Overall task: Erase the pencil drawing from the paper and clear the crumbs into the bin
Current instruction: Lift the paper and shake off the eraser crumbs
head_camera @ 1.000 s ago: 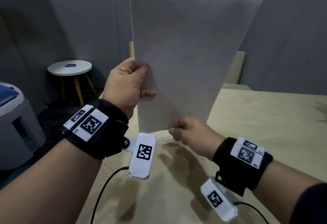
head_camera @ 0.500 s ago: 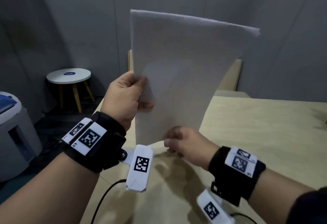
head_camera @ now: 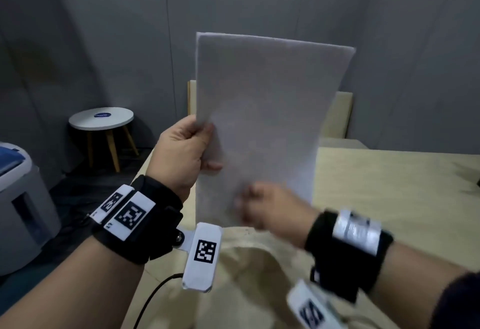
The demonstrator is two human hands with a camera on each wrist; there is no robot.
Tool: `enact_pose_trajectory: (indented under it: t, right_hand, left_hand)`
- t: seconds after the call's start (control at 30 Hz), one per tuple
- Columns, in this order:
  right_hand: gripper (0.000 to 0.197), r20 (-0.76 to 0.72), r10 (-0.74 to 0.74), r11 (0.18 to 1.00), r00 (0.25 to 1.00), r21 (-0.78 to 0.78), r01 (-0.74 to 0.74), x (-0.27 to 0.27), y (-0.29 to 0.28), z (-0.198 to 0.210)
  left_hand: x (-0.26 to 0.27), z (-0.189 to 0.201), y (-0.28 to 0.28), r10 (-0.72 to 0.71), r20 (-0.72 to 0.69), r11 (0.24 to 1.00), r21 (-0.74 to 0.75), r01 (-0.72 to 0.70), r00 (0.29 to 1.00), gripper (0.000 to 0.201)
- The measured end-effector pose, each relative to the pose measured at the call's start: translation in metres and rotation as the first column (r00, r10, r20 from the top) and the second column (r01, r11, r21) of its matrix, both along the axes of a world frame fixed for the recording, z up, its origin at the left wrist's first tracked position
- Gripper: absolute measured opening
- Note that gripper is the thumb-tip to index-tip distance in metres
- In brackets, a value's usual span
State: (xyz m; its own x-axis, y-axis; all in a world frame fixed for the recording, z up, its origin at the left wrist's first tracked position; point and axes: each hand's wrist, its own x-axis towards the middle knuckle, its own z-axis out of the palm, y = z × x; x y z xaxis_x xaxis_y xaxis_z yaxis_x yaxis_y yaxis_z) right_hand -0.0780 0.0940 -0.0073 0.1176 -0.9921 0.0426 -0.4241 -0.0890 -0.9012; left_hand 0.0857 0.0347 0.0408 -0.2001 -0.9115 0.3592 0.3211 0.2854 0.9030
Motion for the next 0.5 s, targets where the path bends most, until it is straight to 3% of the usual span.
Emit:
enact_pose_trajectory:
  t: [0.03,0.1,0.23,0.3,0.37,0.43,0.47,0.5]
  right_hand:
    - [0.012,-0.135,0.003,0.999,0.991,0.052,0.004,-0.002,0.007,-0.02]
    - [0.02,-0.149,-0.02,1.0,0.989,0.018,0.023,-0.008,0.014,-0.023]
    - [0.019,0.144,-0.01,0.946,0.99,-0.32,0.056,-0.011,0.019,0.062]
    - [0.013,0.3,0.02,0.88,0.954,-0.458,0.125,-0.017,0.021,0.109]
    - [0.01,0.422,0.05,0.842,0.905,-0.505,0.189,-0.028,0.017,0.129]
    - [0.009,0.468,-0.026,0.877,0.883,-0.414,0.245,-0.035,0.007,0.109]
    - [0.009,0.407,-0.099,0.913,0.908,-0.325,0.246,-0.037,0.004,0.082]
    - [0.009,0.257,-0.161,0.952,0.953,-0.214,0.219,-0.037,0.005,0.048]
  left_hand:
    - [0.002,0.001,-0.002,0.007,-0.004,1.0,0.002,-0.007,1.0,0.023]
    - [0.003,0.001,-0.005,0.011,0.021,1.0,-0.01,-0.011,1.0,0.023]
    - [0.004,-0.001,-0.006,0.01,0.041,1.0,-0.01,-0.01,0.999,0.024]
    - [0.004,-0.001,-0.005,-0.002,0.031,1.0,-0.003,0.002,1.0,0.025]
    - [0.003,-0.002,-0.003,-0.01,0.012,1.0,0.003,0.01,1.0,0.025]
    - [0.003,0.0,-0.001,-0.012,-0.028,1.0,0.019,0.012,1.0,0.024]
    - [0.003,0.001,-0.001,-0.011,-0.048,1.0,0.026,0.012,0.999,0.023]
    - [0.003,0.003,-0.001,-0.009,-0.057,1.0,0.028,0.01,0.998,0.023]
